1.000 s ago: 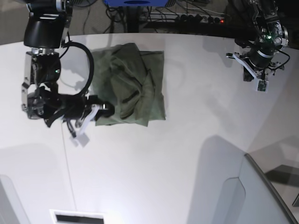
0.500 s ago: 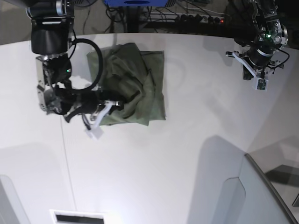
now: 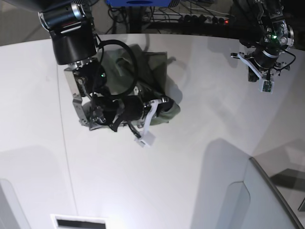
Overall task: Layout the t-shirt on the table in an organized manner, then fold the t-shirt properly
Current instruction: 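Hold the shirt with the right gripper and fold it over the bundle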
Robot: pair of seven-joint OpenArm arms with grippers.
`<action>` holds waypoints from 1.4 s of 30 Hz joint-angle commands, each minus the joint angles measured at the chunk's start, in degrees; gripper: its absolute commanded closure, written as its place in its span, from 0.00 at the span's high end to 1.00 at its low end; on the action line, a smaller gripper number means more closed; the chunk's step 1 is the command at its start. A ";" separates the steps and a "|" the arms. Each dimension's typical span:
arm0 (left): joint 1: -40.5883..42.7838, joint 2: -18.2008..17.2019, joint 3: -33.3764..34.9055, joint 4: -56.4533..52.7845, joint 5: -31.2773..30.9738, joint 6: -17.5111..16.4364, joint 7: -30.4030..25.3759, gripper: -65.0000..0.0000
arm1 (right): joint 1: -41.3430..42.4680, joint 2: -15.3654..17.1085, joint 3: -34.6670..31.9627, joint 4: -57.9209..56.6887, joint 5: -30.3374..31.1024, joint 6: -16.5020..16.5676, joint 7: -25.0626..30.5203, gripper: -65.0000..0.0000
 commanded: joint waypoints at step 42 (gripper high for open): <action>-0.45 -2.58 -0.24 0.82 -0.30 0.16 -1.04 0.00 | -4.74 8.59 -17.27 17.17 1.18 -11.37 -5.55 0.03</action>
